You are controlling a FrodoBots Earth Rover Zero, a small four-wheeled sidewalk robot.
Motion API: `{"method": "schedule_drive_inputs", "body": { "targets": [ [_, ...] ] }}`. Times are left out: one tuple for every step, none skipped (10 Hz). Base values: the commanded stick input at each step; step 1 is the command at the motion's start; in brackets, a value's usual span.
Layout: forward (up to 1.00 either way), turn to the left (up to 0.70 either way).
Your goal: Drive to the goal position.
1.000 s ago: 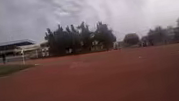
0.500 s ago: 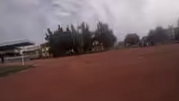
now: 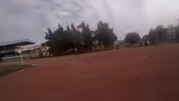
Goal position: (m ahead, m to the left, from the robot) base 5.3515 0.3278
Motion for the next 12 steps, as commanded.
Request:
{"method": "schedule_drive_inputs", "body": {
  "targets": [
    [0.50, 0.00],
    [0.50, 0.00],
    [0.50, 0.00],
    [0.50, 0.00],
    [0.50, 0.00],
    [0.50, 0.00],
    [0.50, 0.00],
    [0.50, 0.00],
    [0.50, 0.00],
    [0.50, 0.00],
    [0.50, 0.00],
    [0.50, 0.00]
  ]
}}
